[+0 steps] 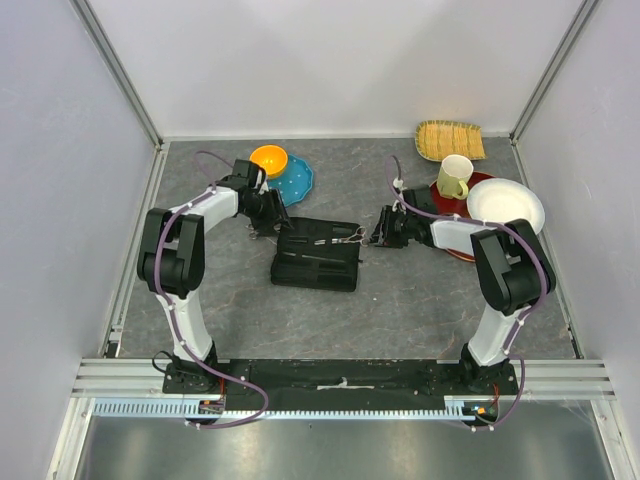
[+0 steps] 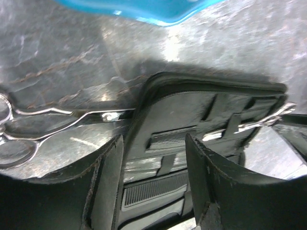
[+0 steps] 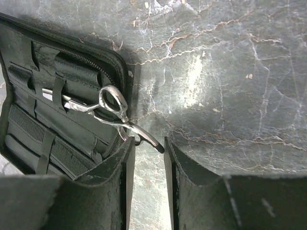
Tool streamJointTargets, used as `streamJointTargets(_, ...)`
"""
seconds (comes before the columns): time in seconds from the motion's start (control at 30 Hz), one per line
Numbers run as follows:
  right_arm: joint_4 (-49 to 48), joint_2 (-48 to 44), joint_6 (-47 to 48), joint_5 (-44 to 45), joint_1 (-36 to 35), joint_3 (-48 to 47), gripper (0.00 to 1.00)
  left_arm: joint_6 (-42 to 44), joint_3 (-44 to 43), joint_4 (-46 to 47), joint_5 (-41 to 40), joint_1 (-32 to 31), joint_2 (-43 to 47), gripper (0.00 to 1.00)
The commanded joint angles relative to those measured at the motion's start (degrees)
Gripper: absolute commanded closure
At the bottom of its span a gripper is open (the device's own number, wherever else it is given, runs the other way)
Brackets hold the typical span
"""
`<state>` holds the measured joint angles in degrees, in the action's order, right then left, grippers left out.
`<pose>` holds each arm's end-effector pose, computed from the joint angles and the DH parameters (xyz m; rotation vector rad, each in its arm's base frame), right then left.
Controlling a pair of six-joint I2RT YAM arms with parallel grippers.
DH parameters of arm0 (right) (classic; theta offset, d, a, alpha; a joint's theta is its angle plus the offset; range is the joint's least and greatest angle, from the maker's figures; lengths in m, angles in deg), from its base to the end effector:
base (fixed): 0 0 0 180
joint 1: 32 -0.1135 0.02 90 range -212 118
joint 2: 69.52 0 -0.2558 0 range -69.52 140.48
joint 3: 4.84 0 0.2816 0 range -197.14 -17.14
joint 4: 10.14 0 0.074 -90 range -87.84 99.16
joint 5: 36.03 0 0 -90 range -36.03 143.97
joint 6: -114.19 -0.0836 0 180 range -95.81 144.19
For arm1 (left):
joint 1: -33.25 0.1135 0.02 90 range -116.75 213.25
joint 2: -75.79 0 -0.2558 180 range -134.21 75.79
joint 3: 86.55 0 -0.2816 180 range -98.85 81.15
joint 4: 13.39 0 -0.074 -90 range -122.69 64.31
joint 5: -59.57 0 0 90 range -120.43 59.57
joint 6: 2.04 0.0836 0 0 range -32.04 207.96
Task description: Sort the hair-cutting tools
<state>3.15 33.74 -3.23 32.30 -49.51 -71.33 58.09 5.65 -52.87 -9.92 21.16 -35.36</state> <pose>0.3737 0.1503 0.0776 0.0431 2.5289 0.7966 0.4245 -0.1209 0.1050 -0.3053 2.7277 -0.7005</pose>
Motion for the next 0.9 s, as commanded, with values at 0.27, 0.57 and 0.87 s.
streamJointTargets(0.27,0.24,1.77,-4.65,1.19,-1.38,-3.02,0.78,-0.63,5.89,1.6,-3.38,-0.82,3.4,0.38)
streamJointTargets(0.57,0.15,0.62,-9.31,1.11,-3.48,-2.5,0.89,-3.09,6.6,2.31,-1.62,-1.7,3.58,0.38)
streamJointTargets(0.87,0.76,-1.84,-15.64,1.28,-6.03,-2.05,0.9,-4.06,7.13,3.18,-1.0,-2.75,3.49,0.38)
